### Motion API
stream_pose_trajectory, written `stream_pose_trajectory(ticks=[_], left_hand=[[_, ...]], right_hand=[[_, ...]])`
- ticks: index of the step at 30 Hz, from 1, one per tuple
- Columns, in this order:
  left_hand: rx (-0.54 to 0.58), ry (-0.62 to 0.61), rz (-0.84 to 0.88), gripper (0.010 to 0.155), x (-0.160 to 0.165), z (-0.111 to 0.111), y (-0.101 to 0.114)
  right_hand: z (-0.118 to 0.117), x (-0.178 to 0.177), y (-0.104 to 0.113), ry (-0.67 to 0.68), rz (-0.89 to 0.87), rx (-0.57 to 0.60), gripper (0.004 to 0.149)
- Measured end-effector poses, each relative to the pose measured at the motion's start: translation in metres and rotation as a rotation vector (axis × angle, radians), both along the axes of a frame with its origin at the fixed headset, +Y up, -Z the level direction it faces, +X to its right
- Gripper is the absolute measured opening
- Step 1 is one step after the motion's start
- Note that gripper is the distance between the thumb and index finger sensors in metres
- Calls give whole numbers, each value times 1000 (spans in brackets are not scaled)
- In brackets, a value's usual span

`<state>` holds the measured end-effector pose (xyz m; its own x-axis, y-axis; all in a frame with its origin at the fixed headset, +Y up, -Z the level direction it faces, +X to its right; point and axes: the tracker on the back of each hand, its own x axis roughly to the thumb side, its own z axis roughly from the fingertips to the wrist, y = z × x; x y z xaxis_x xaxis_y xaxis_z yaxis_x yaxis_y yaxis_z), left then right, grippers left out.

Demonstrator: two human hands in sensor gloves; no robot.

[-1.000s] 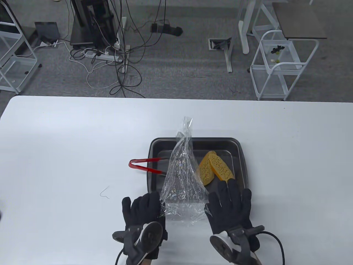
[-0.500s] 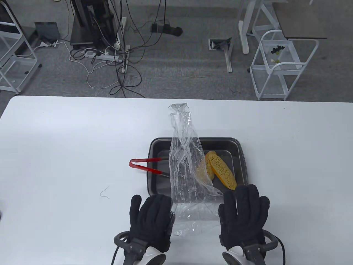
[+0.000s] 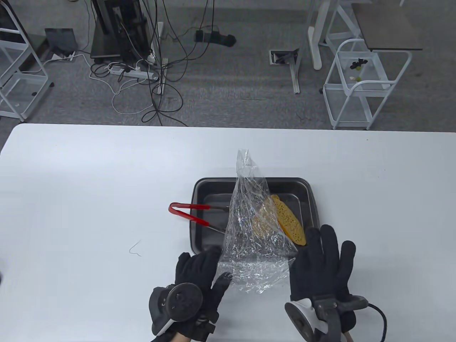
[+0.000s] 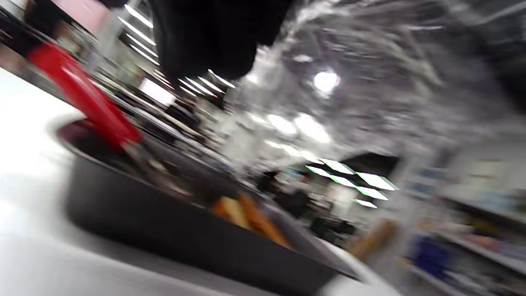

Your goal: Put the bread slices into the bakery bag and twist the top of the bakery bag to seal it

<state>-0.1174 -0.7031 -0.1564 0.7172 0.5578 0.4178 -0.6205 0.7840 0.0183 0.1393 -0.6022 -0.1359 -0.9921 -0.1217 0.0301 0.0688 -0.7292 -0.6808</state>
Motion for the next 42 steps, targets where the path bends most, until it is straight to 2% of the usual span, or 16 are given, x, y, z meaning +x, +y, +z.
stream_pose_trajectory(ticks=[1,2,5,8,13,19,28,32,36,40,42], left_hand=[[10,-63,2,86,3,0,0],[25,-66,-16,85,5,1,1],[92,-15,-113,85,7,4,3],[90,-15,-132,83,7,4,3],[92,23,-166,80,8,3,2],[88,36,-213,76,11,2,0],[51,49,-357,81,17,-3,-8],[17,59,-483,89,20,-6,-14],[10,70,-510,89,23,-9,-18],[55,115,-559,87,25,-11,-17],[81,148,-614,85,27,-18,-13]], right_hand=[[-6,3,10,-29,23,-10,40],[-9,6,17,-61,39,-18,40],[-22,21,39,-163,94,-36,40],[-33,38,52,-295,182,-104,40],[-42,66,52,-492,268,-215,41],[-59,97,32,-643,216,-341,40],[-88,111,-10,-605,-152,-474,40],[-96,111,-23,-581,-205,-455,40],[-99,111,-38,-521,-221,-449,40],[-109,109,-57,-436,-184,-524,40],[-111,109,-60,-396,-190,-512,40]])
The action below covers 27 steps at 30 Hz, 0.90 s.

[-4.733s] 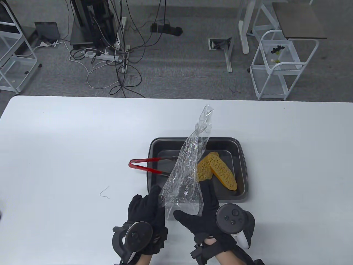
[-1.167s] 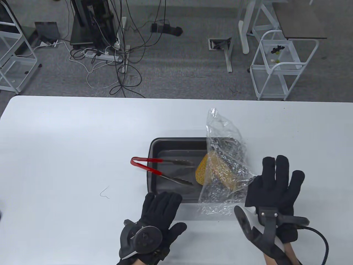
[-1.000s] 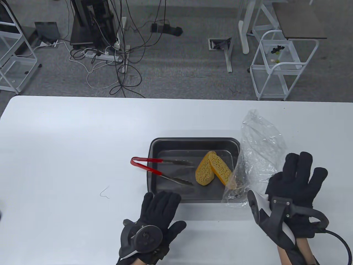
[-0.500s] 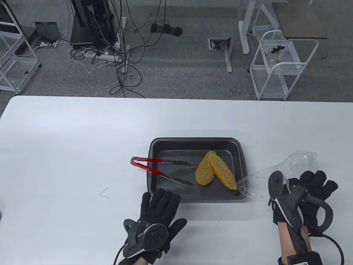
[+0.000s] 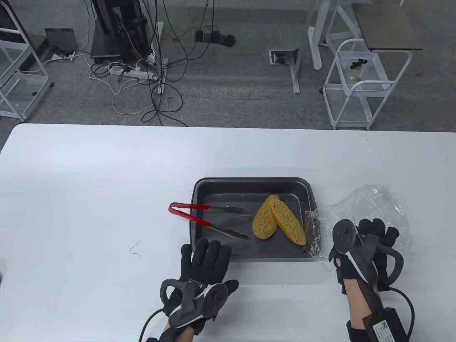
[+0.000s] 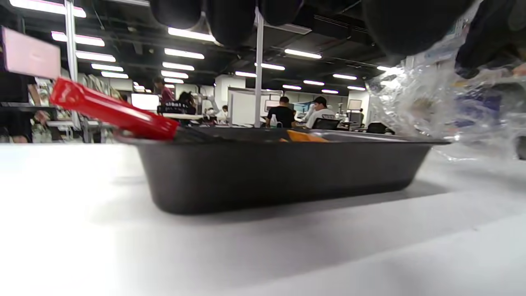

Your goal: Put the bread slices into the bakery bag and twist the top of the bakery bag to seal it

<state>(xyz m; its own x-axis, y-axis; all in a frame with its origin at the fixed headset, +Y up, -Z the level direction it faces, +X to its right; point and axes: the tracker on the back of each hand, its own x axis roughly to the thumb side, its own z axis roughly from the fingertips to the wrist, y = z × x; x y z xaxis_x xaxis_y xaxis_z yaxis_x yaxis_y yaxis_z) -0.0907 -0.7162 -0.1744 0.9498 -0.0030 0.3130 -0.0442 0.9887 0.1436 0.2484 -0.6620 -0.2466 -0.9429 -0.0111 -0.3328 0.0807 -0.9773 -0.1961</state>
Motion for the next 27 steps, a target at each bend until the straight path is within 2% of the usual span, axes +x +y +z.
stream_pose_trajectory(ticks=[3,7,11,16,27], left_hand=[[-3,49,-138,85,3,-18,9],[-29,102,-368,87,3,-53,25],[-111,140,-445,90,-7,-91,33],[-292,184,-456,97,-17,-138,28],[-533,213,-487,104,-22,-188,-4]], right_hand=[[-5,6,2,8,-83,-13,40],[-15,13,6,13,-151,-11,40],[-20,21,5,0,-188,10,40],[-21,25,1,7,-234,2,40],[-17,31,3,-11,-255,20,40]])
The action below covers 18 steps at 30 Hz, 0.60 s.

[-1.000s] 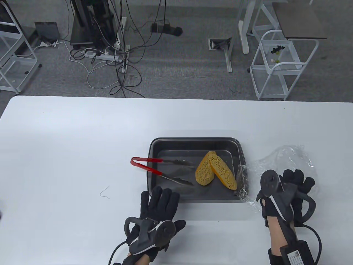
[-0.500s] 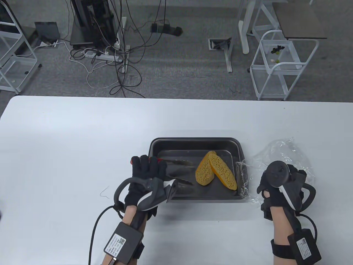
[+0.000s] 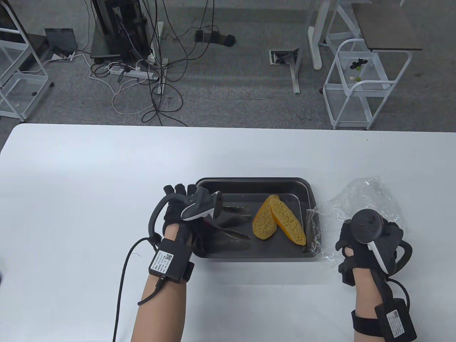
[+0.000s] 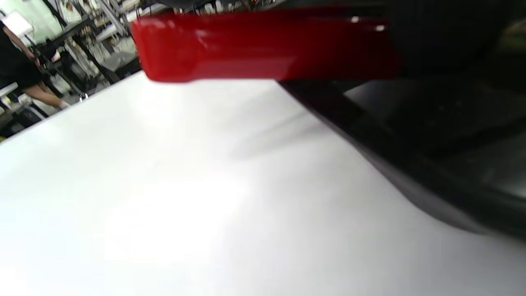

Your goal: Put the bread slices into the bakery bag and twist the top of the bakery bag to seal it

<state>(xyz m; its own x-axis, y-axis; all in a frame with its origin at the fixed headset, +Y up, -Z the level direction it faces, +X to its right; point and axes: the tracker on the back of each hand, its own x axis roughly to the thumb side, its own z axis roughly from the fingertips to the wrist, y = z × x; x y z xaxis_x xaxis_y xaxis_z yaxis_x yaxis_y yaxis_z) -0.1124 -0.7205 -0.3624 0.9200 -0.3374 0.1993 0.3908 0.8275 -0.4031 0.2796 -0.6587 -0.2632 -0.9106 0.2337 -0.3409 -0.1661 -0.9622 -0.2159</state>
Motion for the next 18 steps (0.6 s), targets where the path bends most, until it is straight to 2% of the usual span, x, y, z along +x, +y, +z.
stream_pose_trajectory(ticks=[4,6,11,15,18], left_hand=[[-26,18,24,101,-5,-13,-13],[-32,11,25,95,-8,-15,-19],[7,14,111,85,-11,-18,-18],[58,-1,75,81,-6,-13,-16],[88,-25,47,84,-5,-7,-11]], right_hand=[[-2,3,-2,-6,-4,-6,40],[-4,4,-4,-7,-5,-9,40],[-8,5,-8,-3,-9,-27,40],[-9,4,-9,0,-9,-30,40],[-9,3,-9,2,-9,-34,40]])
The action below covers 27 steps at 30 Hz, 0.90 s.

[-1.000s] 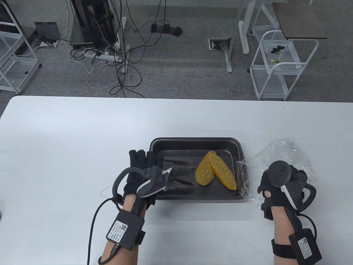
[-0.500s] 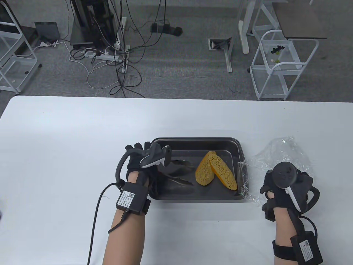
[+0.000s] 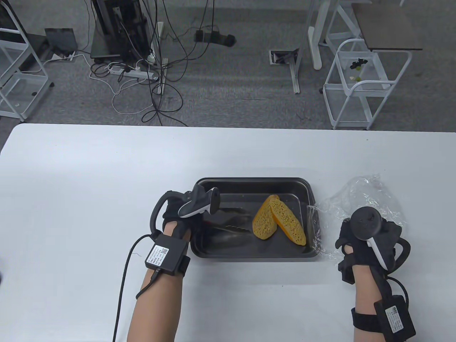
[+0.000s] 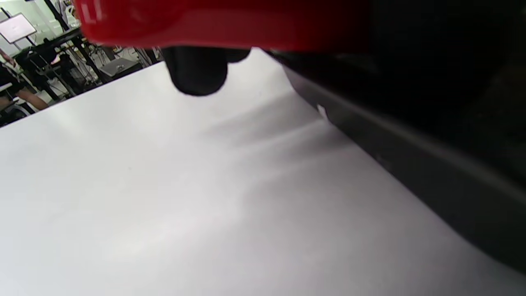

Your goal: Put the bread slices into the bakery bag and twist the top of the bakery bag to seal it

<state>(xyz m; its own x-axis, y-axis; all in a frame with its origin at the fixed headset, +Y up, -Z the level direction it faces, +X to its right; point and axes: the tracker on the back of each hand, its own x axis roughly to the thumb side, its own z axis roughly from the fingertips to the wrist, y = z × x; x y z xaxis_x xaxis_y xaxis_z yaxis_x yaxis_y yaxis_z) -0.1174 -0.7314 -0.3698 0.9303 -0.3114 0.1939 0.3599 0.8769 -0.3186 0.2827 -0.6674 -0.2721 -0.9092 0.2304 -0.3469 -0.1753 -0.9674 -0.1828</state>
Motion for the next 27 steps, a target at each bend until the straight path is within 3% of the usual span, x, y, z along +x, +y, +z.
stream_pose_trajectory(ticks=[6,12,17,21,27], left_hand=[[24,-26,10,88,-6,16,21],[-49,3,145,90,-22,35,40],[-181,72,322,92,-27,45,34],[-276,100,366,93,-22,50,25],[-279,119,344,93,-6,49,17]], right_hand=[[0,0,0,6,-13,-4,40],[0,3,-1,8,-28,-6,40],[0,4,-1,9,-41,-9,40],[0,4,-2,12,-43,-11,40],[0,3,-3,17,-43,-17,40]])
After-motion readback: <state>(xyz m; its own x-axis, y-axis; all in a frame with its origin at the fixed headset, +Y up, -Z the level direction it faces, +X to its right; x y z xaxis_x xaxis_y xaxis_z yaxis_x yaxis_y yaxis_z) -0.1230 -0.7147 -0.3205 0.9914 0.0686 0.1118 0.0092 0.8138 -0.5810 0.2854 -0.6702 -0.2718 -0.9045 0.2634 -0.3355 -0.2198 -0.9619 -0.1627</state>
